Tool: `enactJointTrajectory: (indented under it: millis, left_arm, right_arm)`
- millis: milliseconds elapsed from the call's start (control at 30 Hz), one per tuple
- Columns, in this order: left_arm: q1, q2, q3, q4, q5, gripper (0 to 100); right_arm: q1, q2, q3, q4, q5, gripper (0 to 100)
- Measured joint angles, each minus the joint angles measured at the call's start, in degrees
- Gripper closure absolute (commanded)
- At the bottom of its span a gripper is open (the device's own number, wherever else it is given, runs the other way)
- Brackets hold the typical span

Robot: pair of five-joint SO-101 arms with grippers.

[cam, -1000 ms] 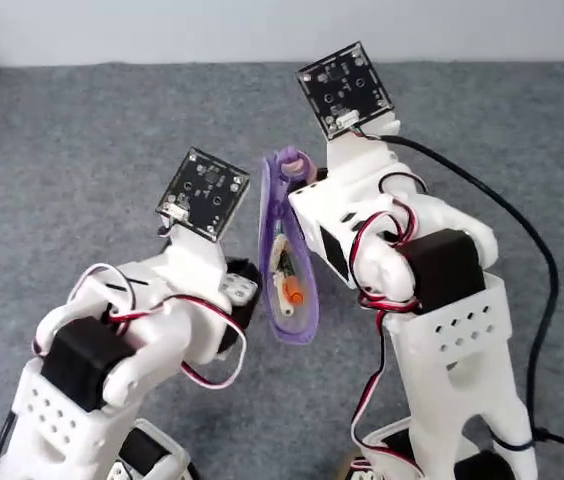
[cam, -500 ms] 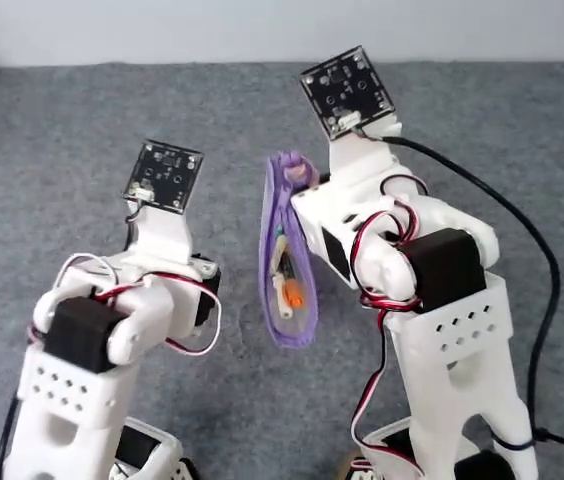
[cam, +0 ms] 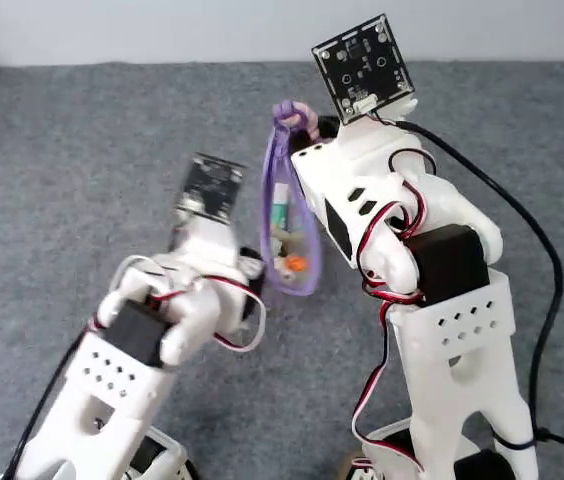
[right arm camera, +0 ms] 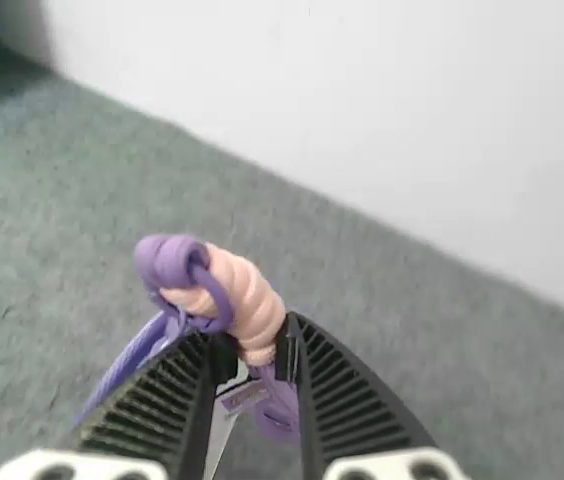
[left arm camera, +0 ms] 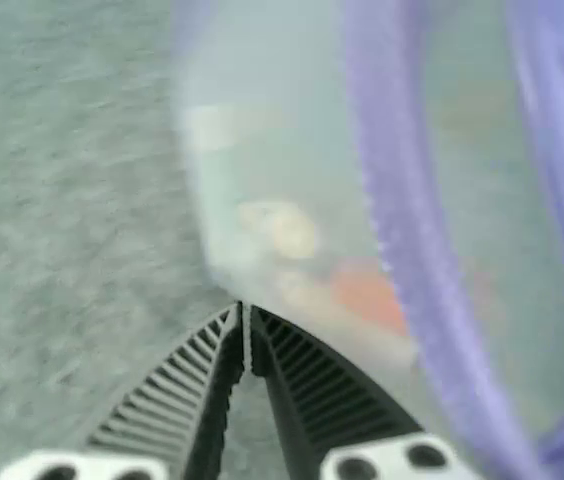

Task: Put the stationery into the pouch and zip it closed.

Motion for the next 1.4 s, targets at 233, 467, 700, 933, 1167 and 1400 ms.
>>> enactJointTrajectory:
  millis: [233,467,700,933,1167,1400]
  left_arm:
    - [3.7,0.4,4.8,-11.0,0.2,99]
    - [3.6,10.5,2.0,-16.7,1.1,99]
    - [3.5,19.8,-6.1,-16.3,5.6,99]
    - [3.7,20.7,-7.6,-11.3,7.4,99]
    - [2.1,18.1,-8.4,-2.4,7.0,99]
    - [-2.3,6.2,-8.6,4.9,7.4,99]
  right_arm:
    - [-1.1,0.0,0.0,-2.9,2.5,99.1]
    - [-3.5,0.0,0.0,-1.1,2.5,99.1]
    - [-3.4,-0.8,-0.9,3.7,2.4,99.1]
    - [-4.0,-2.2,-0.9,12.4,-2.6,99.1]
    - [-5.0,-2.2,-1.0,14.8,-4.6,99.1]
    - [-6.3,-2.2,-1.1,15.0,-4.7,99.1]
